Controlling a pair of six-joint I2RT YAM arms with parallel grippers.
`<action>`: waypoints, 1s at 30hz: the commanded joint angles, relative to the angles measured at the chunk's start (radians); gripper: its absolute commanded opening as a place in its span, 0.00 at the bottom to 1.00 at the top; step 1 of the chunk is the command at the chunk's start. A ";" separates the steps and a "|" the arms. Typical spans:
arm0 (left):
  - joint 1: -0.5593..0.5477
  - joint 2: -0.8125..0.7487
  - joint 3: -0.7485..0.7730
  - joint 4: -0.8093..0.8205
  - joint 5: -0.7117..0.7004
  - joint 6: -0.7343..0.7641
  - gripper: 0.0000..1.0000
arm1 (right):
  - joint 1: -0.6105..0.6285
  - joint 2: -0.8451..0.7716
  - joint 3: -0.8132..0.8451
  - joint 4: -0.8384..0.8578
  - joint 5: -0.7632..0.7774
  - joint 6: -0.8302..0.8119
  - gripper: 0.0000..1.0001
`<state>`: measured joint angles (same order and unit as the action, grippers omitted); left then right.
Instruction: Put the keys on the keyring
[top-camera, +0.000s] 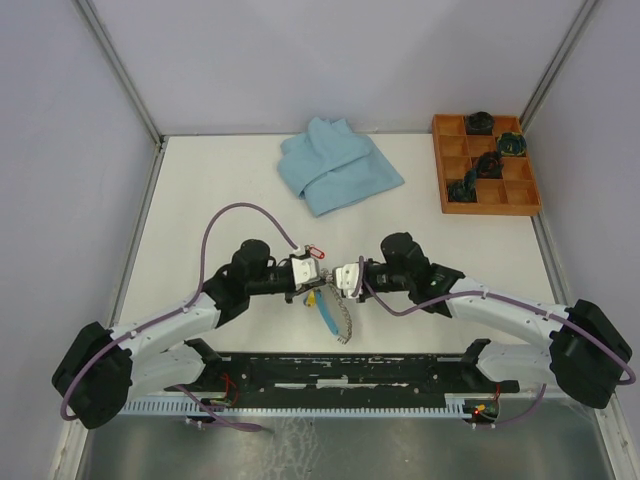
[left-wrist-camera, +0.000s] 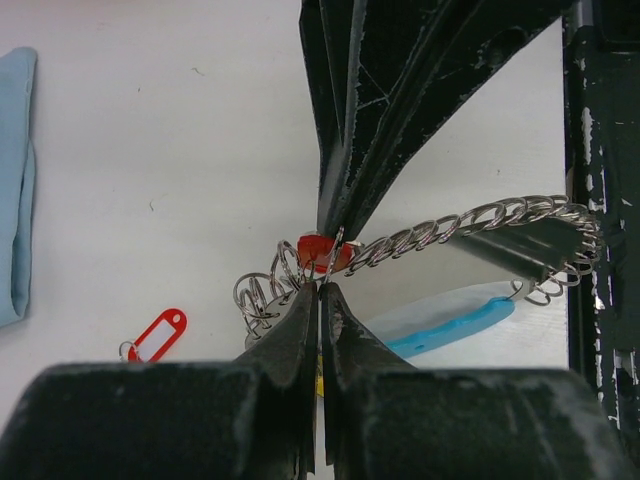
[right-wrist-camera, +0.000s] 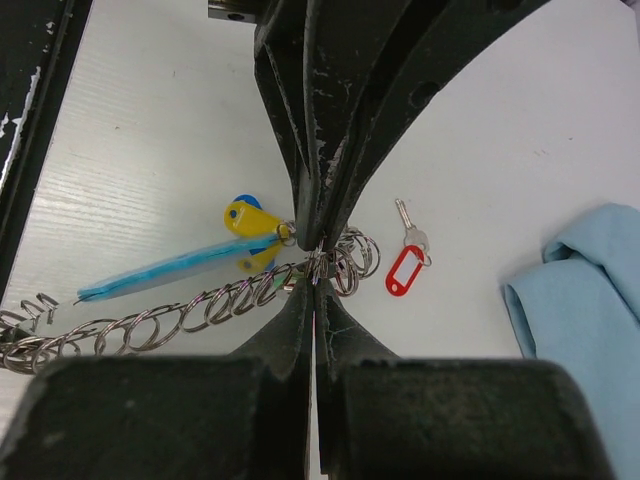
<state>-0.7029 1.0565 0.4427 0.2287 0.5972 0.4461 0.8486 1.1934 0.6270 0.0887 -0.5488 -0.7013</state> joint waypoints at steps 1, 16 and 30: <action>-0.003 -0.027 0.089 0.018 -0.036 -0.063 0.03 | 0.023 0.003 0.039 -0.006 0.010 -0.044 0.01; -0.012 -0.005 0.168 -0.082 -0.045 -0.135 0.03 | 0.062 -0.015 0.024 -0.006 0.113 -0.094 0.01; -0.018 -0.052 0.056 0.032 -0.087 -0.052 0.03 | 0.041 -0.119 -0.061 0.109 0.208 0.083 0.01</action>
<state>-0.7158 1.0397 0.5198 0.1371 0.5186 0.3450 0.9035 1.1271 0.5949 0.1078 -0.3771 -0.6872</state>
